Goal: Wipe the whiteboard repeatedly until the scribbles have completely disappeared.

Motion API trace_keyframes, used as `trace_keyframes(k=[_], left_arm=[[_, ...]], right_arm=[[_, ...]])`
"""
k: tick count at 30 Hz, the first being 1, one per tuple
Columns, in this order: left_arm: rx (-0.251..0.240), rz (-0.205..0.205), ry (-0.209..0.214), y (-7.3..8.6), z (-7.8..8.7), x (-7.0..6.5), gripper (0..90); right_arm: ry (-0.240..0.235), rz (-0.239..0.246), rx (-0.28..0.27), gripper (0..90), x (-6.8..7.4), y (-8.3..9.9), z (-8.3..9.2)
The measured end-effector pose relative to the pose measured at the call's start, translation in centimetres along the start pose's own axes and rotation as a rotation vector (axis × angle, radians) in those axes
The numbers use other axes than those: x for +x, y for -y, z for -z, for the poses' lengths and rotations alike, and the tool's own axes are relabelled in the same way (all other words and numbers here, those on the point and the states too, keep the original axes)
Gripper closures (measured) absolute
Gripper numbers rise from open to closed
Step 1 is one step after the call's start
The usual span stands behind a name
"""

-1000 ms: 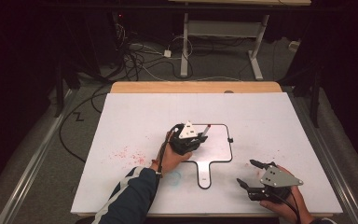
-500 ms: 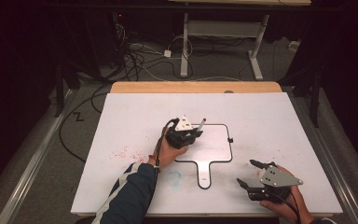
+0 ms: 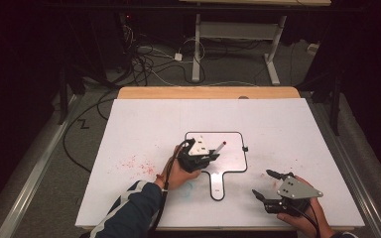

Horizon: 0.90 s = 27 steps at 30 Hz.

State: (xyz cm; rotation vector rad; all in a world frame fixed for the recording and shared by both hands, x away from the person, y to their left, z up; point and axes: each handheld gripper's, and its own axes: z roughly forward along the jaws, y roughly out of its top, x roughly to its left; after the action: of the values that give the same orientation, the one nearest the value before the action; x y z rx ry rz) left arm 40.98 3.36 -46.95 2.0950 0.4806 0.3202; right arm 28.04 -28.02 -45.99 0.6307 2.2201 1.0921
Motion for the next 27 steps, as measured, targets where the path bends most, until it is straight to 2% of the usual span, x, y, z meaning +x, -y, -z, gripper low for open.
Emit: trace_keyframes(k=[2,4,10,13,17,22,27], left_arm=[[-0.002,0.028,-0.025,0.1,-0.2,0.9,78.7],[-0.008,0.061,-0.015,0.0,-0.5,1.1,78.7],[0.017,-0.023,0.065,-0.9,-1.6,-1.7,78.7],[0.014,-0.029,0.078,-1.1,-1.7,-2.2,78.7],[-0.032,0.007,0.086,-1.3,-0.2,-1.7,78.6],[-0.095,0.022,0.082,-1.8,2.5,-1.2,78.5],[-0.116,0.031,0.058,-1.5,4.1,-0.9,78.5]], right_arm=[[0.0,0.001,0.002,24.6,0.0,0.0,0.0],[-0.001,0.003,0.004,24.6,0.1,-0.1,-0.1],[-0.004,0.004,0.008,24.6,0.0,0.0,-0.2],[-0.002,0.002,0.005,24.6,0.0,0.0,-0.1],[-0.002,0.002,0.002,24.6,0.0,0.0,0.0],[0.001,-0.012,-0.007,24.6,-0.2,-0.1,0.0],[0.004,-0.029,-0.016,24.7,-0.5,-0.3,-0.1]])
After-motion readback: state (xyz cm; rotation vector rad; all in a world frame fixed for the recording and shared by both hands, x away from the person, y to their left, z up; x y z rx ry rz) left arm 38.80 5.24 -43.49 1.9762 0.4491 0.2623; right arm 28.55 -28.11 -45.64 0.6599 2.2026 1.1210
